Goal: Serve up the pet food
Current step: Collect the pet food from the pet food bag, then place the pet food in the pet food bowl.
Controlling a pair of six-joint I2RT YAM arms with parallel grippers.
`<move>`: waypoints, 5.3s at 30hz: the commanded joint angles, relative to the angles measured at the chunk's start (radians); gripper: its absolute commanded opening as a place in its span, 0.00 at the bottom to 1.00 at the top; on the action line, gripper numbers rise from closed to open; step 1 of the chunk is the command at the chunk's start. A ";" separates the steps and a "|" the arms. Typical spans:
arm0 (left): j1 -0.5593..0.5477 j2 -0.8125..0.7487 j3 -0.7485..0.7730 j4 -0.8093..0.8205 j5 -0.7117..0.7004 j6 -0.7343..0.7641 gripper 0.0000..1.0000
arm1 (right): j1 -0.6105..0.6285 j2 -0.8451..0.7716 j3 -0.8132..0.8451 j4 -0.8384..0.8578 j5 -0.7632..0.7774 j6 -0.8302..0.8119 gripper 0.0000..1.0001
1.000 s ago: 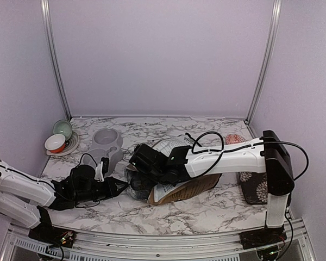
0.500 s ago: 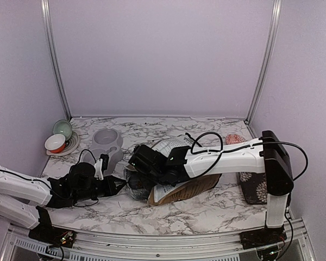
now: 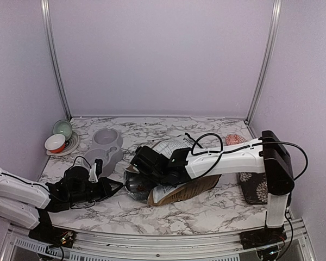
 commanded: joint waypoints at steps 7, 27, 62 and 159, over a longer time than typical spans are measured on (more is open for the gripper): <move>0.087 -0.015 -0.105 0.198 0.100 -0.094 0.00 | -0.026 -0.069 -0.068 0.095 -0.021 0.034 0.00; 0.123 0.139 -0.138 0.528 0.206 -0.200 0.00 | -0.055 -0.150 -0.175 0.194 -0.048 0.008 0.00; 0.126 0.135 -0.130 0.706 0.229 -0.276 0.00 | -0.127 -0.301 -0.270 0.220 0.000 -0.041 0.00; 0.788 -0.190 0.082 0.061 0.267 0.036 0.00 | -0.174 -0.365 -0.342 0.223 0.038 -0.055 0.00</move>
